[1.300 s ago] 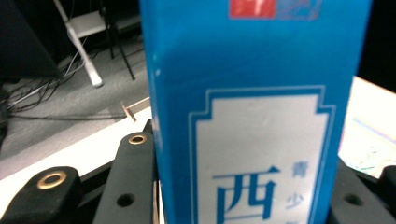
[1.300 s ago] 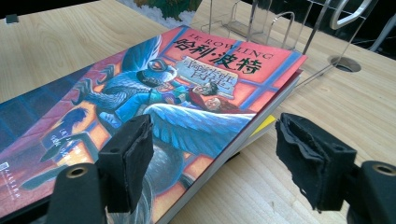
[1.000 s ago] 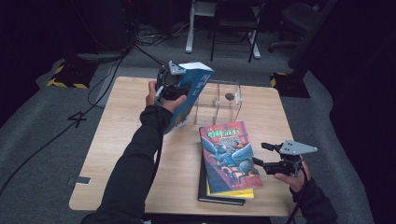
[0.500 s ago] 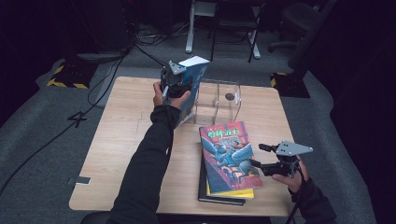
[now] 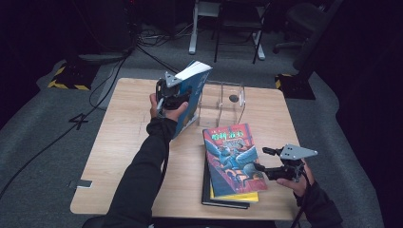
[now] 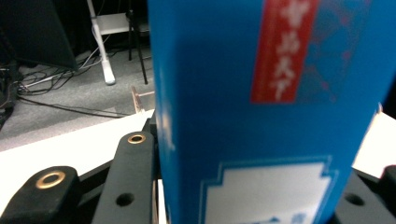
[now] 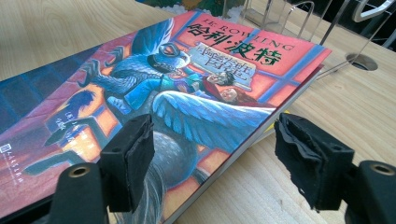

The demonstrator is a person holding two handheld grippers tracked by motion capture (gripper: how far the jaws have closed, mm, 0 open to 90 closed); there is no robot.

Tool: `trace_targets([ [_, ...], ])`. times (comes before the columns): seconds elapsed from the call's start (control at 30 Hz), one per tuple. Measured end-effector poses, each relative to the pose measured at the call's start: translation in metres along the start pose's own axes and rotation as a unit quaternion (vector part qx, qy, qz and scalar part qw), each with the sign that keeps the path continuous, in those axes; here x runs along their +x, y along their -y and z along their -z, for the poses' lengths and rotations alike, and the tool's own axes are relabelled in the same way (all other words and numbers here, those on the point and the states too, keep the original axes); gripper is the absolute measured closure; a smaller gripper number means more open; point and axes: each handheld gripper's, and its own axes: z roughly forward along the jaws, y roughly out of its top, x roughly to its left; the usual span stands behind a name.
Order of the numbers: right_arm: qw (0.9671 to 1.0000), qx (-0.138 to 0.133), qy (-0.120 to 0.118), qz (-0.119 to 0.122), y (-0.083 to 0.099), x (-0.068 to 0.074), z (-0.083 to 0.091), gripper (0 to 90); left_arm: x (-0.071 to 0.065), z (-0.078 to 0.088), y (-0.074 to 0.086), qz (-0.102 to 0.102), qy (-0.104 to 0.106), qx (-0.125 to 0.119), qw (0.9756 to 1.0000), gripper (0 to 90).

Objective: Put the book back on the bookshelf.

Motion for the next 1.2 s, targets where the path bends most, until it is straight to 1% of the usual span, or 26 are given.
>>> trace_targets([
  [0.03, 1.0, 0.001, -0.001, 0.001, 0.0, 0.0, 0.0, 28.6, 0.0, 0.004, 0.004, -0.003, 0.002, -0.001, 1.0, 60.0],
  [0.07, 1.0, 0.001, -0.001, 0.001, 0.0, 0.0, 0.0, 28.6, 0.0, 0.004, 0.004, -0.003, 0.002, -0.001, 1.0, 59.9],
  [0.1, 1.0, 0.002, -0.002, 0.001, 0.0, 0.0, 0.0, 28.5, -0.001, 0.009, 0.008, -0.003, 0.002, -0.002, 1.0, 59.9],
  [0.27, 1.0, 0.006, -0.002, 0.001, 0.001, 0.001, -0.002, 28.4, 0.001, 0.02, 0.02, -0.001, 0.009, -0.004, 0.9999, 59.6],
  [0.33, 1.0, 0.008, -0.003, 0.002, 0.0, 0.001, -0.003, 28.3, 0.002, 0.025, 0.024, -0.004, 0.012, 0.0, 0.9999, 59.5],
  [0.4, 1.0, 0.009, -0.003, 0.003, 0.001, 0.002, -0.003, 28.2, 0.002, 0.026, 0.026, -0.005, 0.014, 0.0, 0.9999, 59.4],
  [0.47, 0.9999, 0.012, -0.003, 0.003, 0.001, 0.002, -0.003, 28.2, 0.005, 0.032, 0.031, -0.004, 0.019, 0.006, 0.9998, 59.2],
  [0.53, 0.9999, 0.012, -0.004, 0.003, 0.001, 0.002, -0.004, 28.2, 0.006, 0.034, 0.033, -0.005, 0.022, 0.008, 0.9997, 59.2],
  [0.57, 0.9999, 0.013, -0.003, 0.004, 0.001, 0.002, -0.004, 28.2, 0.009, 0.036, 0.035, -0.001, 0.026, 0.009, 0.9996, 59.1],
  [0.6, 0.9999, 0.013, -0.003, 0.004, 0.001, 0.002, -0.004, 28.2, 0.009, 0.036, 0.035, -0.001, 0.026, 0.009, 0.9996, 59.1],
  [0.63, 0.9999, 0.013, -0.004, 0.004, 0.001, 0.002, -0.004, 28.2, 0.013, 0.036, 0.035, 0.003, 0.031, 0.011, 0.9995, 59.0],
  [0.73, 0.9999, 0.015, -0.004, 0.006, 0.0, 0.003, -0.005, 28.2, 0.015, 0.036, 0.034, 0.003, 0.035, 0.012, 0.9993, 58.7],
  [0.77, 0.9998, 0.016, -0.004, 0.006, 0.0, 0.003, -0.005, 28.2, 0.016, 0.035, 0.033, -0.003, 0.037, 0.014, 0.9992, 58.6],
  [0.87, 0.9998, 0.016, -0.005, 0.006, 0.0, 0.004, -0.005, 28.2, 0.017, 0.034, 0.03, -0.006, 0.041, 0.013, 0.9991, 57.7],
  [0.97, 0.9998, 0.018, -0.005, 0.007, 0.0, 0.003, -0.005, 28.2, 0.018, 0.034, 0.026, -0.003, 0.047, 0.015, 0.9988, 57.2],
  [1.03, 0.9998, 0.018, -0.006, 0.008, 0.0, 0.004, -0.005, 28.2, 0.018, 0.033, 0.024, -0.012, 0.047, 0.017, 0.9987, 57.4],
  [1.07, 0.9998, 0.019, -0.006, 0.009, 0.0, 0.004, -0.005, 28.2, 0.019, 0.033, 0.024, -0.012, 0.046, 0.019, 0.9987, 57.4],
  [1.2, 0.9998, 0.019, -0.006, 0.009, 0.0, 0.004, -0.005, 28.2, 0.021, 0.033, 0.024, -0.006, 0.052, 0.011, 0.9986, 56.7],
])
